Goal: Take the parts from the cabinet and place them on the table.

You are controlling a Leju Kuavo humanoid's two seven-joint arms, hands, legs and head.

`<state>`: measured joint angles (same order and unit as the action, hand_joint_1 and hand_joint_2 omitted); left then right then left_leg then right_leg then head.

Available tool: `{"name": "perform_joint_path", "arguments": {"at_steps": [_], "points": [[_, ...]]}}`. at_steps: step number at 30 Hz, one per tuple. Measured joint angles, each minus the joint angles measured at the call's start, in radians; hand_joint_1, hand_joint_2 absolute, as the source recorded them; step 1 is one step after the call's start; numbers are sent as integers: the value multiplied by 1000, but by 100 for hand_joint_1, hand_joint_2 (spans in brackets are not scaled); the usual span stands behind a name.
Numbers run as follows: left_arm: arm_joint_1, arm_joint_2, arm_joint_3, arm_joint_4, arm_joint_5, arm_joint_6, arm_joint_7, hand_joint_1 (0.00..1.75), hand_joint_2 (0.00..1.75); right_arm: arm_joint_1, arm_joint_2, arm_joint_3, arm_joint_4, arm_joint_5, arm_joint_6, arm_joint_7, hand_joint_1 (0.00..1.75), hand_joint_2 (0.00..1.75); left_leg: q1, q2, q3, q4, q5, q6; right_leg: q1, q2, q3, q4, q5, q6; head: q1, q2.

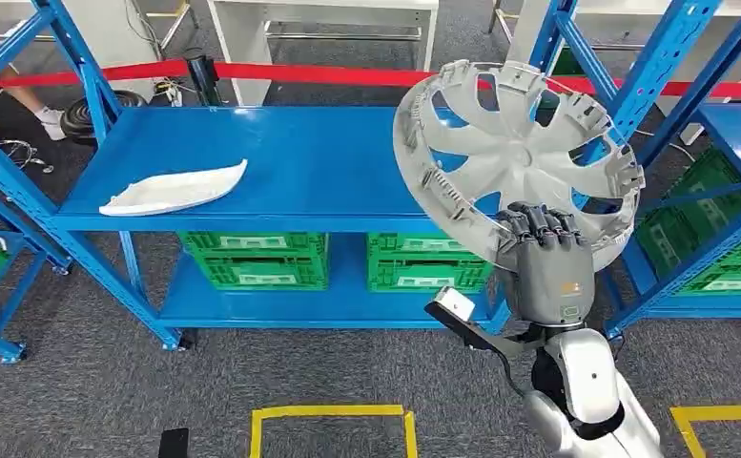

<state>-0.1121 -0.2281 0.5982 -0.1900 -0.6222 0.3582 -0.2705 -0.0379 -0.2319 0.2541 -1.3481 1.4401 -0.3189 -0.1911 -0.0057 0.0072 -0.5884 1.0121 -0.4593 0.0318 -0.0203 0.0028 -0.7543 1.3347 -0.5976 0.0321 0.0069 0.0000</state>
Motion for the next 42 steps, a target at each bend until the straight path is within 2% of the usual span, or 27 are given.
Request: {"name": "perform_joint_path", "arguments": {"at_steps": [1, 3, 4, 5, 8, 10, 13, 15, 16, 17, 18, 20, 21, 22, 23, 26, 27, 28, 30, 31, 33, 35, 36, 37, 38, 41, 42], "points": [[1, 0, 0, 0, 0, 1, 0, 0, 175, 0, 1, 0, 0, -1, 0, -4, 175, 175, 0, 0, -19, 5, 9, -2, 0, 0, 27, -9, 26, -1, 0, 0], [3, -1, 0, 0, 0, 2, 1, 0, 175, -3, 2, 0, 0, -2, 1, -7, 175, 175, 0, 0, -50, 19, 24, -6, 0, -1, 136, -136, 86, -4, 0, 0], [4, -2, 0, 0, 0, 2, 1, 0, 175, -7, 2, 0, 0, -3, 0, -8, 175, 175, 0, 0, -62, 27, 30, -9, 0, -1, 202, -224, 81, -7, 0, 0], [5, -2, 0, 0, -1, 2, 1, 0, 175, -12, 2, 0, 0, -4, 1, -10, 175, 175, -4, -2, -74, 32, 37, -16, 6, -1, 245, -301, 33, -13, 0, 0], [9, -3, 1, 1, -6, 5, 8, 0, 175, -7, 3, -5, 1, -4, 0, -10, 175, 175, 0, -3, -71, 25, 61, -35, 15, 2, 231, -299, 50, -36, 1, 0], [14, -1, 1, 2, -6, 5, 11, 0, 175, -10, 5, -5, 1, -4, 1, -11, 175, 175, 1, -7, -83, 28, 59, -47, 3, -4, 210, -309, 78, -54, 2, 0], [18, -2, 1, 5, -6, 5, 17, 0, 175, -9, 6, -7, 1, -4, 2, -10, 175, 175, 6, -8, -114, 147, -97, -62, 2, -3, 177, -310, 106, -66, -5, 0], [17, -2, 1, 5, -6, 5, 18, 0, 175, -9, 8, -7, 1, -4, 4, -10, 175, 175, 9, -8, -125, 238, -158, -69, 3, -3, 159, -309, 121, -64, -5, 0], [17, -1, 1, 5, -7, 0, 22, 0, 175, -9, 11, -7, 1, -4, 10, -11, 175, 175, 10, -8, -128, 295, -173, -72, 3, -4, 149, -308, 132, -62, -5, 0], [17, 0, 1, 5, -7, -6, 24, 0, 175, -9, 16, -7, 1, -4, 17, -11, 175, 175, 12, -8, -123, 328, -160, -74, 2, -5, 134, -307, 142, -60, -6, 0], [18, 0, 1, 5, -7, -10, 25, 0, 175, -10, 18, -7, 1, -4, 20, -11, 175, 175, 15, -8, -100, 322, -119, -76, 2, -5, 117, -306, 155, -57, -6, 0], [16, 0, 1, 5, -7, -12, 23, 0, 175, -12, 26, -7, 1, -4, 25, -13, 175, 175, 18, -8, -4, 207, -52, -75, 1, -5, 90, -301, 175, -49, -6, 0], [14, 0, 1, 5, -7, -12, 21, 0, 175, -12, 28, -7, 1, -4, 26, -13, 175, 175, 20, -9, 68, 108, -60, -74, -1, -5, 82, -299, 184, -43, -6, 0], [11, 0, 1, 4, -7, -12, 17, 0, 175, -13, 29, -8, 1, -4, 29, -13, 175, 175, 14, -13, 129, 18, -109, -71, 2, -5, 77, -298, 192, -34, -7, 0], [11, 0, 1, 2, -7, -11, 13, 0, 175, -15, 30, -8, 1, -4, 31, -14, 175, 175, 9, -18, 136, -9, -119, -56, 1, -5, 76, -300, 203, -28, -4, 0], [17, -2, 1, 3, -7, -9, 8, 0, 175, -14, 34, -8, 4, -4, 32, -17, 175, 175, 2, -15, 106, -14, -90, -25, -5, -4, 74, -325, 243, -4, -9, 0], [18, -2, 1, 3, -7, -9, 8, 0, 175, -13, 34, -8, 7, -4, 33, -18, 175, 175, 6, -8, 98, -16, -76, -12, -9, -3, 67, -318, 223, -1, -7, 0], [18, -2, 2, 3, -7, -9, 8, 0, 175, -14, 34, -8, 9, -4, 34, -19, 175, 175, 5, -8, 88, -16, -63, -2, -7, -4, 50, -283, 162, 0, -5, 0], [17, -2, 2, 3, -8, -9, 9, 0, 175, -18, 36, -8, 13, -6, 37, -28, 175, 175, 2, -7, 57, -13, -40, 3, -5, -3, 16, -140, 38, 2, -3, 0], [17, -2, 2, 3, -8, -9, 9, 0, 175, -20, 37, -8, 16, -7, 39, -32, 175, 175, -1, -6, 40, -10, -27, 6, -2, -3, 4, -65, 3, 1, -3, 0], [17, -2, 2, 3, -8, -9, 9, 0, 175, -27, 39, -8, 25, -7, 44, -39, 175, 175, -7, -5, 5, -3, -7, 8, 2, -3, 19, -6, 26, -4, -3, 0], [16, -2, 2, 3, -8, -10, 9, 0, 175, -40, 40, -8, 31, -7, 51, -49, 175, 175, -10, -4, -29, 10, 10, 7, 11, -3, 109, -98, 92, -18, -3, 0], [15, -2, 2, 3, -8, -10, 8, 0, 175, -48, 42, -8, 34, -7, 54, -51, 175, 175, -11, -5, -42, 16, 17, 6, 16, -3, 178, -184, 100, -27, -3, 0], [15, -6, 2, 2, -6, -10, 3, 0, 175, -57, 43, -8, 34, -5, 57, -51, 175, 175, -11, -5, -51, 21, 23, 3, 24, -5, 239, -277, 50, -43, -4, 0], [14, -5, 2, 1, -5, -9, -6, 0, 175, -62, 44, -8, 36, 1, 58, -52, 175, 175, -14, -6, -54, 24, 26, -2, 27, -6, 266, -327, 36, -43, -5, 0], [14, -5, 3, 1, -7, -5, 1, 0, 175, -67, 45, -5, 45, 4, 63, -64, 175, 175, -9, -7, -55, 12, 47, -23, 31, -6, 251, -331, 51, -55, 1, 0], [16, -3, 3, 1, -7, -3, -1, 0, 175, -69, 50, -4, 46, 8, 65, -66, 175, 175, -10, -10, -62, 18, 48, -28, 17, -14, 248, -342, 68, -61, 2, 0]]}}
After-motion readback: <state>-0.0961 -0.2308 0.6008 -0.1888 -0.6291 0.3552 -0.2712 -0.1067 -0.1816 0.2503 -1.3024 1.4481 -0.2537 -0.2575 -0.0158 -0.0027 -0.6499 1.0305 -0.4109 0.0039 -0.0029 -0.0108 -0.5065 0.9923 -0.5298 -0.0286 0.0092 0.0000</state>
